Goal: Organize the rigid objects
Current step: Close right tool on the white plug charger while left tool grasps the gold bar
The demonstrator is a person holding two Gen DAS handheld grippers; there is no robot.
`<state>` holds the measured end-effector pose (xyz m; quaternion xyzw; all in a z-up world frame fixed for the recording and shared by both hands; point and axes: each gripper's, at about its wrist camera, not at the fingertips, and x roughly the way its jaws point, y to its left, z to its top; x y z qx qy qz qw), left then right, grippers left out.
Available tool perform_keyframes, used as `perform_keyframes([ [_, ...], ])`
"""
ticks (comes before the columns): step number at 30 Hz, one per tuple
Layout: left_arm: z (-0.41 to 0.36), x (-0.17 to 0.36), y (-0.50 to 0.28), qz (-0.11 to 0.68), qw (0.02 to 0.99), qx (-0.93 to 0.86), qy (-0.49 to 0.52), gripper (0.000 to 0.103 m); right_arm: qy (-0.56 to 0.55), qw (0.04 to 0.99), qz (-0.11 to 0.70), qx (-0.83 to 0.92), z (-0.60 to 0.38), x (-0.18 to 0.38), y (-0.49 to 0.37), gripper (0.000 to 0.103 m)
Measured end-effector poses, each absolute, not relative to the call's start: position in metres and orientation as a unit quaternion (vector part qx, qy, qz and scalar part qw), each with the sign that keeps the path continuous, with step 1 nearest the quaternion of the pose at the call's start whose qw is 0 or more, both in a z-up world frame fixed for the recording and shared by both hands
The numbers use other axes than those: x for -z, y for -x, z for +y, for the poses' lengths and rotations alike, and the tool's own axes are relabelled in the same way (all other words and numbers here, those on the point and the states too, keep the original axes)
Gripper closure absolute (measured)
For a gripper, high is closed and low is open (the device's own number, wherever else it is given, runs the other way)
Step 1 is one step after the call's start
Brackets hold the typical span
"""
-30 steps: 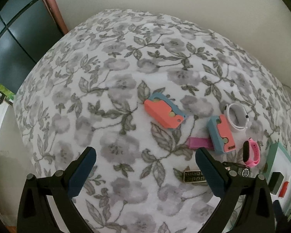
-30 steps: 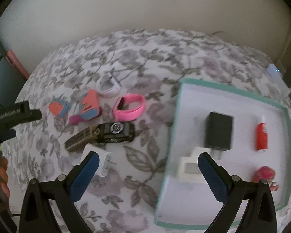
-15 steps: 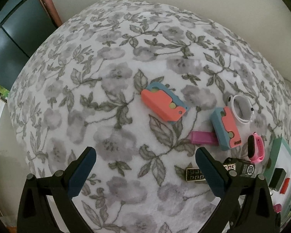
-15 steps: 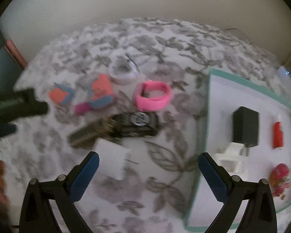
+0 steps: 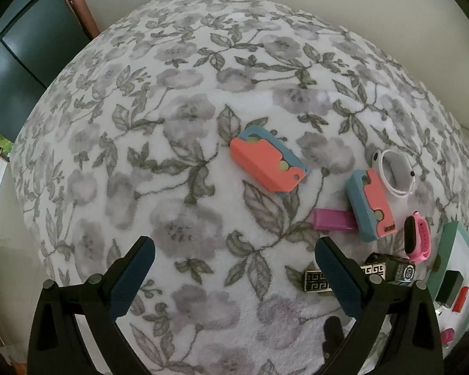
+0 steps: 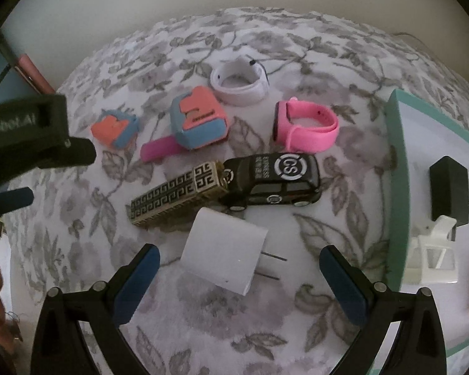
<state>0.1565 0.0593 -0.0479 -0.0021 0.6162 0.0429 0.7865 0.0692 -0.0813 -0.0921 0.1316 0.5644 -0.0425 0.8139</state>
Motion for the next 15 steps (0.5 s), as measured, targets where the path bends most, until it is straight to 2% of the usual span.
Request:
perform_keyframes([
  [6, 0.055, 0.054, -0.157, 0.626, 0.779, -0.021, 0.018, 0.001, -0.117, 0.81, 0.571, 0.061, -0.084, 0.094, -0.066, 0.002],
  [15, 0.037, 0.06, -0.155, 0.636, 0.771, 0.01, 0.029, 0.001, -0.118, 0.81, 0.573, 0.053, -0.095, 0.09, -0.055, 0.015],
])
